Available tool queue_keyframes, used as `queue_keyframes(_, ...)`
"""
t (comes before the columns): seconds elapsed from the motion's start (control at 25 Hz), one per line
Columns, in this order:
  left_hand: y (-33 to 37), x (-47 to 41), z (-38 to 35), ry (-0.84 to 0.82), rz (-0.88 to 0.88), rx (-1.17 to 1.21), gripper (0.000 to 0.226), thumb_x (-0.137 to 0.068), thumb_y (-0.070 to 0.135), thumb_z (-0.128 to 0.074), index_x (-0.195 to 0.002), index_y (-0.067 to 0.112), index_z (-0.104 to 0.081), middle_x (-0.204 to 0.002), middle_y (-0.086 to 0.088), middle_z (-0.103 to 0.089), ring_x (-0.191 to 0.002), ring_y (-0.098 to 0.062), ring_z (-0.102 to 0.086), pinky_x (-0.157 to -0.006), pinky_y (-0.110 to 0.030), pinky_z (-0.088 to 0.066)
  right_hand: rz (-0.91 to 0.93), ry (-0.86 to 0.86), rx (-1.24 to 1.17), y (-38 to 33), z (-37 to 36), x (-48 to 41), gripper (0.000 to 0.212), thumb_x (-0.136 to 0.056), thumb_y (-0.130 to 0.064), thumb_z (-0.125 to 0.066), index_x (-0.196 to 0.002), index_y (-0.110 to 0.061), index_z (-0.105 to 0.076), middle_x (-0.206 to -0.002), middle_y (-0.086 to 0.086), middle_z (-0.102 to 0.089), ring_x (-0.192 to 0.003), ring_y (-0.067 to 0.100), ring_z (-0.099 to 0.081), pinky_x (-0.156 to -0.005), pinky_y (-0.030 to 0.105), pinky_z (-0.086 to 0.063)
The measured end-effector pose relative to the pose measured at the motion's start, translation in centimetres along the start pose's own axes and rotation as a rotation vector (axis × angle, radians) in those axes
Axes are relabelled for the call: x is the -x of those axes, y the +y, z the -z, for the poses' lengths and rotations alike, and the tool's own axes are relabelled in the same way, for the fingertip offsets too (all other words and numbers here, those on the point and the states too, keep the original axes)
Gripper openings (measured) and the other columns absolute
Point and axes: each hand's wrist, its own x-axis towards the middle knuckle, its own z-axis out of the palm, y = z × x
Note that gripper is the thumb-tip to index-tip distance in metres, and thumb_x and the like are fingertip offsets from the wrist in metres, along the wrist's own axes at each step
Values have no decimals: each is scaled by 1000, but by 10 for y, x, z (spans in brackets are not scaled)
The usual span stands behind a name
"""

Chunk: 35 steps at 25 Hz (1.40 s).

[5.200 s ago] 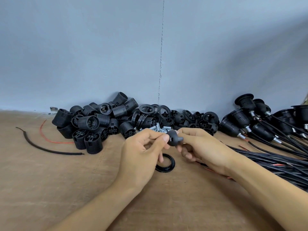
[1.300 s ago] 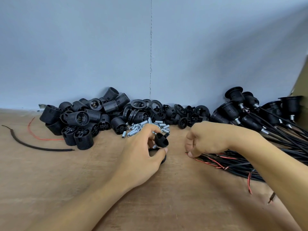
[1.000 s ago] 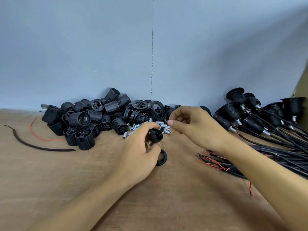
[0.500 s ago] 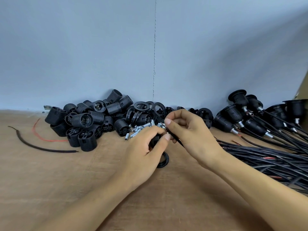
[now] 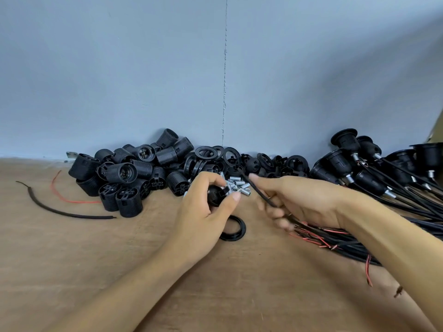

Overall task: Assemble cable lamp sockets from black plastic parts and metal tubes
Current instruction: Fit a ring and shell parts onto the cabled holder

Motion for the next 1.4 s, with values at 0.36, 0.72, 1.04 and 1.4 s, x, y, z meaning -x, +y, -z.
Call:
queue_keyframes(0.36,-8,-4,3,-66,245,82,37,-77,10,-76,-100,32,-56,-103,-3,-69,-99,-21,-63,-84,-32,-49,233,-201,-11,7,-2,-4,25,-103,-16,-52,-103,-4,-73,-66,-3,-40,-50,7,-26,-46,20,-19)
queue_keyframes(0.72,-15,-8,4,-102,195,292,42,-87,0,-70,-93,40,-58,-88,13,-68,-65,-1,-56,-59,-16,-44,238,-264,-5,4,-2,0,26,-102,-16,-52,-105,5,-67,-59,0,-46,-39,6,-29,-36,16,-25)
queue_keyframes(1.04,-16,-8,3,-110,144,304,32,-89,0,-73,-94,29,-61,-90,10,-70,-69,2,-57,-59,-11,-44,264,-305,-34,2,-1,4,28,-101,-17,-51,-108,7,-66,-58,-1,-43,-38,6,-32,-37,17,-28)
queue_keyframes(1.4,-9,-1,0,-65,5,27,36,-92,8,-69,-98,41,-56,-87,7,-67,-77,-26,-59,-67,-35,-45,247,-200,-40,1,-10,3,27,-102,-16,-51,-105,4,-69,-57,0,-43,-38,7,-30,-37,18,-25)
